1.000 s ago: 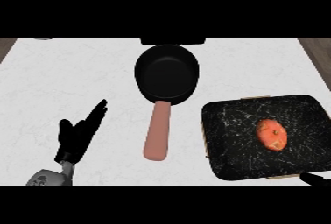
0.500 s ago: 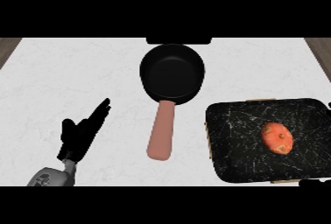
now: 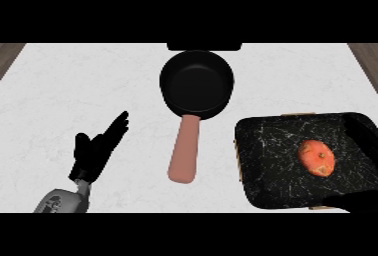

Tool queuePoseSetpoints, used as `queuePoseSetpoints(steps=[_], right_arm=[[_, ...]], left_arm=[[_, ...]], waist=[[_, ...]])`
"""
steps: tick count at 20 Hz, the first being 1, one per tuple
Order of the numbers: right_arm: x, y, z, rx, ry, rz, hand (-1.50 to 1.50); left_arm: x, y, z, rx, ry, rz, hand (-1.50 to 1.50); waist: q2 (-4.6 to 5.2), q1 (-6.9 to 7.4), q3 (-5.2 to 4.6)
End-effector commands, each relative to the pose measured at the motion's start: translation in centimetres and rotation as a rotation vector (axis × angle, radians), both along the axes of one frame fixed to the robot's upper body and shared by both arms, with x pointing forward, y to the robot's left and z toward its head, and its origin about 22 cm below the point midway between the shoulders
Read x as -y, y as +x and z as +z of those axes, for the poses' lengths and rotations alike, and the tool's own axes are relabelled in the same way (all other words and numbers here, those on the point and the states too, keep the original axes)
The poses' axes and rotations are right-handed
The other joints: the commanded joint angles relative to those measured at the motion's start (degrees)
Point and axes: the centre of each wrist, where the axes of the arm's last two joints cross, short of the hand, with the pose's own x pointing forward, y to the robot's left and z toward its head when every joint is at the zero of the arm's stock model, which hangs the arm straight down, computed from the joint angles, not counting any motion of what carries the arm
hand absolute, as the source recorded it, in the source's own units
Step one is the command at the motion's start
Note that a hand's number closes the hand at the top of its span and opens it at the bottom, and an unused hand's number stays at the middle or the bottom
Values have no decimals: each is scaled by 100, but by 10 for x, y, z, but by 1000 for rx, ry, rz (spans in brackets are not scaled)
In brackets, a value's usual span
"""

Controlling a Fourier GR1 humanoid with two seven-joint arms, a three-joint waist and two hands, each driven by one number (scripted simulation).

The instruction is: Pick the squash from the tray and place it in the pot

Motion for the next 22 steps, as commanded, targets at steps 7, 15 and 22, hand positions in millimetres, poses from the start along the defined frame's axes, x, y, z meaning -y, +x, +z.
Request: queuePoseSetpoints(steps=[7,15,22], right_arm=[[31,-9,-37,48,46,-11,-150],[43,14,-70,131,309,38,-150],[50,15,-99,76,413,34,-150]], left_arm=[[-2,5,2,-19,-4,-15,0],[-1,-15,-11,-38,-1,1,0],[15,-18,-10,-16,-17,6,0]], waist=[[7,-36,-13],[15,16,-9],[11,4,-10]])
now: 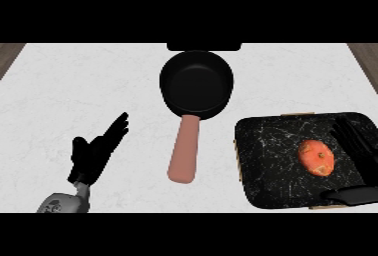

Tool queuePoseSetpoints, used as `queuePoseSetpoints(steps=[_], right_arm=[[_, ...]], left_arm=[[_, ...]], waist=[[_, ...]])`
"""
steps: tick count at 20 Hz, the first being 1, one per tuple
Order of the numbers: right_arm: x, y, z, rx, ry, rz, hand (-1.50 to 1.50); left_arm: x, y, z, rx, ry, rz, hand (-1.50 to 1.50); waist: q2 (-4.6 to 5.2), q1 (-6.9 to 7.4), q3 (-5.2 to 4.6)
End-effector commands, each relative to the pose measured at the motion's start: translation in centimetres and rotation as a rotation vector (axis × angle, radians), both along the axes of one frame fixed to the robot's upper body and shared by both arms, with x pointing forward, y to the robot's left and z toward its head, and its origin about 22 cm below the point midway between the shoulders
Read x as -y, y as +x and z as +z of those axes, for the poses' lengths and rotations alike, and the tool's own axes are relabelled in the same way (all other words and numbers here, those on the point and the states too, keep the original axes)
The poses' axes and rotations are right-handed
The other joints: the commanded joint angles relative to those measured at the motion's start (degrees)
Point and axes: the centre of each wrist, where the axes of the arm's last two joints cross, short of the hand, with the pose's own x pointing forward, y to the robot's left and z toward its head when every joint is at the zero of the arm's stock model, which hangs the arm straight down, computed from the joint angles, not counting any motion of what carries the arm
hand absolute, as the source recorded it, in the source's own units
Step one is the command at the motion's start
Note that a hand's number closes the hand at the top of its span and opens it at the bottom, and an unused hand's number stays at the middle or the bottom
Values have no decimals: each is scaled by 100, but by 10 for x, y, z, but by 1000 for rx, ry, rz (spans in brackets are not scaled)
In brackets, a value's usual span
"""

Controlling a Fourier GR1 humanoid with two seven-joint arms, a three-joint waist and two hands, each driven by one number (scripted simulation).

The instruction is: Pick the squash from the tray and place it in the pot

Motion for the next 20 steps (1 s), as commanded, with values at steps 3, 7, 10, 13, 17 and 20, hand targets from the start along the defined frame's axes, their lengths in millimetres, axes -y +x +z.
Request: queuePoseSetpoints(steps=[3,7,10,13,17,20], right_arm=[[-11,23,-25,-52,100,5,-150],[-23,6,-59,-44,107,17,-150],[-25,14,-47,40,-86,109,150],[-22,25,-50,37,-1,85,150],[-31,14,-75,57,83,61,150],[-31,10,-80,74,174,37,150]], left_arm=[[19,-5,1,-44,13,15,0],[-6,-9,6,-23,17,5,0],[13,14,-2,-28,14,9,0],[-7,-11,-4,-31,9,5,0],[12,-2,-1,-46,4,8,0],[6,1,-3,-26,9,-5,0]], waist=[[18,30,-9],[16,36,-9],[36,13,-9],[19,47,-10],[32,77,-3],[38,50,-3]])
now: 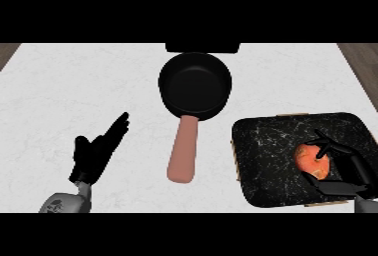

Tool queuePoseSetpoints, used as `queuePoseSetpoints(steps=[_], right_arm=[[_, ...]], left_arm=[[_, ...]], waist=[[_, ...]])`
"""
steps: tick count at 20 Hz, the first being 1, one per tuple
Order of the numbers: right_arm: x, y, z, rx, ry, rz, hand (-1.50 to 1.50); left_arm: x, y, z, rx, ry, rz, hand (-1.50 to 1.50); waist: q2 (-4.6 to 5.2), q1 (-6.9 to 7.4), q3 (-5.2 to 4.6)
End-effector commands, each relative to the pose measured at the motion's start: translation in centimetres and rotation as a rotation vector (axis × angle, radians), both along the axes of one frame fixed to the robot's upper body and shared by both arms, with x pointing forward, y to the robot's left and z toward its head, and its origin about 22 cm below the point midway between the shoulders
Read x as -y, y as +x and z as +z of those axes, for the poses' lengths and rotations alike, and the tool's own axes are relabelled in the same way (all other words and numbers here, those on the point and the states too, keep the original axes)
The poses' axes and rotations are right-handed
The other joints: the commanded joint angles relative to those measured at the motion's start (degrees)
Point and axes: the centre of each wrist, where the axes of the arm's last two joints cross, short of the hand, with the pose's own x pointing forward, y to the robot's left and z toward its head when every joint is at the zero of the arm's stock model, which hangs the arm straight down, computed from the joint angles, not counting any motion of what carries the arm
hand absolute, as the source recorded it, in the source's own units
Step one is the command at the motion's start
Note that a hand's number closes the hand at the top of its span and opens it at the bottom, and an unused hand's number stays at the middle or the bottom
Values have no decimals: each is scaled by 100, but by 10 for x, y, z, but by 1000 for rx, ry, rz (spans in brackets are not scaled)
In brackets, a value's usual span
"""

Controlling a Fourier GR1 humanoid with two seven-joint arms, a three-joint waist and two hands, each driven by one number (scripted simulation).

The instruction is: Pick the squash from the tray and place it in the pot

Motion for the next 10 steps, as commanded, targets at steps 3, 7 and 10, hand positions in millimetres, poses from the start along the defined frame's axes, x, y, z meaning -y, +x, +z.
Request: queuePoseSetpoints(steps=[3,7,10], right_arm=[[-30,-10,-30,34,105,0,150],[-11,36,7,95,-25,43,150],[14,76,43,80,-74,145,150]], left_arm=[[-1,1,-6,-25,22,4,0],[12,-5,-6,-16,11,-16,0],[0,10,-7,-35,-13,-35,0]], waist=[[115,6,180],[129,140,185],[212,286,193]])
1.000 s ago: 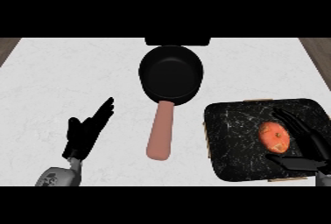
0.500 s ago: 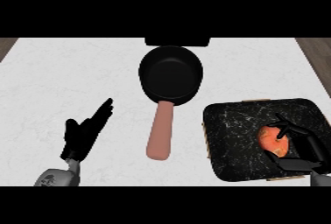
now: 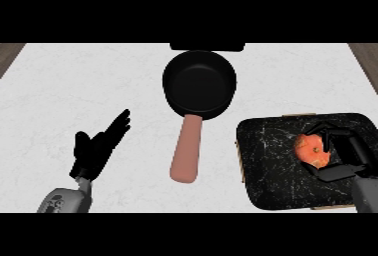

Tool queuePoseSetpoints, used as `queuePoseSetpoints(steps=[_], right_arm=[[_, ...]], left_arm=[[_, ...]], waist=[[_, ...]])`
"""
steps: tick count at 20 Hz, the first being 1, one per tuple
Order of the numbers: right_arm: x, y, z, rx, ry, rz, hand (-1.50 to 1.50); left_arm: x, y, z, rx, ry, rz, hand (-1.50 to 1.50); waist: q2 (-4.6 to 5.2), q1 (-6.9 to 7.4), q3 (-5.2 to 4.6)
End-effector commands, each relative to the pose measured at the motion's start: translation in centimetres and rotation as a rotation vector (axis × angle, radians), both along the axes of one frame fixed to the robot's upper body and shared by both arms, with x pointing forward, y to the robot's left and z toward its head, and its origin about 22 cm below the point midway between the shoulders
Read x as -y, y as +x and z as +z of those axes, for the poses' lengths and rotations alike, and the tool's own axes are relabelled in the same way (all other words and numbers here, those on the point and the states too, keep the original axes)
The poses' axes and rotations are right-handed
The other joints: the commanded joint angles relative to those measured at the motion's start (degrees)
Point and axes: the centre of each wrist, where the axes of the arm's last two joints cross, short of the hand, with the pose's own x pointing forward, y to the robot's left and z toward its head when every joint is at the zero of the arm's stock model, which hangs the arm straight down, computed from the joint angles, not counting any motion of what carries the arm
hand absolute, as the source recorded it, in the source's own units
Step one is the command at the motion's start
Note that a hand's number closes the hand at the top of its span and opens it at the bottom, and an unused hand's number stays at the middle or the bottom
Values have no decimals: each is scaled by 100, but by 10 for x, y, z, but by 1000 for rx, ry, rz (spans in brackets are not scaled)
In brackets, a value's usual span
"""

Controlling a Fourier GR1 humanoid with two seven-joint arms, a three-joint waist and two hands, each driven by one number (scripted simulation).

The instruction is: Pick the squash from the tray and place it in the pot

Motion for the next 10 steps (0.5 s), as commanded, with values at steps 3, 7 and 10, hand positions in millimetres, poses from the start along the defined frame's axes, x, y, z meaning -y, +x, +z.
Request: queuePoseSetpoints(steps=[3,7,10], right_arm=[[27,68,68,21,-99,151,150],[21,90,74,49,-109,174,150],[25,87,66,78,-187,168,150]], left_arm=[[11,-4,-14,-26,14,-17,0],[0,3,3,-25,14,9,0],[9,-7,-10,-28,10,6,0]], waist=[[89,140,80],[51,47,76],[55,34,76]])
